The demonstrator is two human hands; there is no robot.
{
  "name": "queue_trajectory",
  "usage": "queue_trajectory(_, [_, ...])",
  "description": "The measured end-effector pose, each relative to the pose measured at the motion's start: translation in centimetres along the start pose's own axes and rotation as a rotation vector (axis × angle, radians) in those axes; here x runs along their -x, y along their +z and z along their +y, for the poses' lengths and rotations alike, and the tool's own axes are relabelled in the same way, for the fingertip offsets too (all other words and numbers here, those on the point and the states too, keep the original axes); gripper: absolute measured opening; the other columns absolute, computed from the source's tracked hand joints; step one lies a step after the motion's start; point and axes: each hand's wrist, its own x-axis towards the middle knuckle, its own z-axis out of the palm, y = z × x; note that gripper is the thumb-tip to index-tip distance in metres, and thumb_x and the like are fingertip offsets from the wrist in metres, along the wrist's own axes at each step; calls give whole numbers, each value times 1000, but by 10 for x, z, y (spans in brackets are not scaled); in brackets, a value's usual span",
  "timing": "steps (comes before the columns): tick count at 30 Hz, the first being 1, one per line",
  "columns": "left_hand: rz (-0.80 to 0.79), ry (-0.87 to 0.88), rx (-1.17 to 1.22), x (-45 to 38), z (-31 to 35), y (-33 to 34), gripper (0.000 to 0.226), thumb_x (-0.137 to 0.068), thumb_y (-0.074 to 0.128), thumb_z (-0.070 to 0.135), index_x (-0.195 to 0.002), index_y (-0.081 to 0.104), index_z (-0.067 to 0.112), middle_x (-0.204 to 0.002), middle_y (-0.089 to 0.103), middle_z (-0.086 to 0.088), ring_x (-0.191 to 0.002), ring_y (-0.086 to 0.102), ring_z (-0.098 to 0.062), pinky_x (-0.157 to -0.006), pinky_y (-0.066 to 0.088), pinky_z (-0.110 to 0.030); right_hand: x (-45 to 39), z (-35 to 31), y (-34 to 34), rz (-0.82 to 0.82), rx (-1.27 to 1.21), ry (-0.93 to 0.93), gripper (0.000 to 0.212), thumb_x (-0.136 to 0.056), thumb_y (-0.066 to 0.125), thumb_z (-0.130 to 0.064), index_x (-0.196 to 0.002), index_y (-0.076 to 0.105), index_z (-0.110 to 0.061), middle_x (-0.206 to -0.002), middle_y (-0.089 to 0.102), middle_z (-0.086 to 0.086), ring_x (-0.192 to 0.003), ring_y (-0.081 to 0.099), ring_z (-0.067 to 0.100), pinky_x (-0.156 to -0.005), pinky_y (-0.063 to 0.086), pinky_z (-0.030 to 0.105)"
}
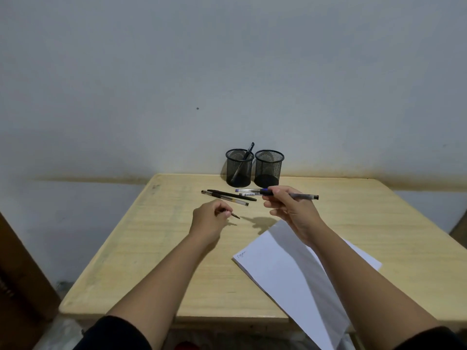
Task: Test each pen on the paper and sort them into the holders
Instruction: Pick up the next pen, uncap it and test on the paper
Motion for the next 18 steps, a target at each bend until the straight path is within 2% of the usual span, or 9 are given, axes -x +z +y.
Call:
queue_trajectory(2, [-18,-2,-49,1,-6,2,12,-88,60,10,-90,71,14,-82,65,4,-67,53,3,-54,37,4,1,1,-3,21,6,10,12,-92,55,-11,-92,64,-4,-84,67,11,-66,68,10,-58,56,16])
queue_trajectory(4, [-24,0,-99,1,-11,4,12,-87,60,12,-91,71,15,-85,68,1,-69,56,-2,-54,38,-1,1,3,-6,38,-15,17,13,-93,54,-12,-91,64,-4,-83,66,12,-64,68,10,-58,56,15])
queue_trajectory(8, [-32,49,-195,3,-15,9,13,-87,62,16,-96,71,16,-95,72,-3,-91,62,-16,-74,39,-17,-2,6,-8,62,-54,56,20,-95,52,-19,-91,65,-5,-83,64,13,-61,66,10,-59,57,16])
queue_trajectory(14, [-51,77,-204,11,-15,4,26,-88,61,16,-114,66,18,-111,70,-1,-106,60,-12,-89,36,-14,1,11,-6,45,-70,79,27,-96,47,-26,-89,64,-7,-69,61,11,-53,58,10,-52,52,16])
queue_trajectory(15, [-53,92,-204,15,-13,2,25,-89,61,17,-113,66,19,-110,69,-1,-102,60,-10,-87,36,-11,2,13,-6,38,-65,87,27,-96,48,-27,-90,65,-7,-68,63,11,-54,59,11,-52,52,16])
queue_trajectory(17, [-82,118,-176,24,-10,-2,19,-89,60,16,-106,69,19,-104,69,-1,-82,59,1,-71,35,4,6,16,-8,18,-38,98,24,-94,51,-25,-91,65,-7,-68,67,8,-58,61,13,-55,54,17])
queue_trajectory(18, [-108,127,-153,29,-9,-4,17,-88,61,15,-102,71,19,-101,69,-1,-75,58,5,-65,36,7,9,17,-8,5,-11,100,19,-93,54,-20,-91,65,-6,-69,67,8,-60,61,14,-56,54,18])
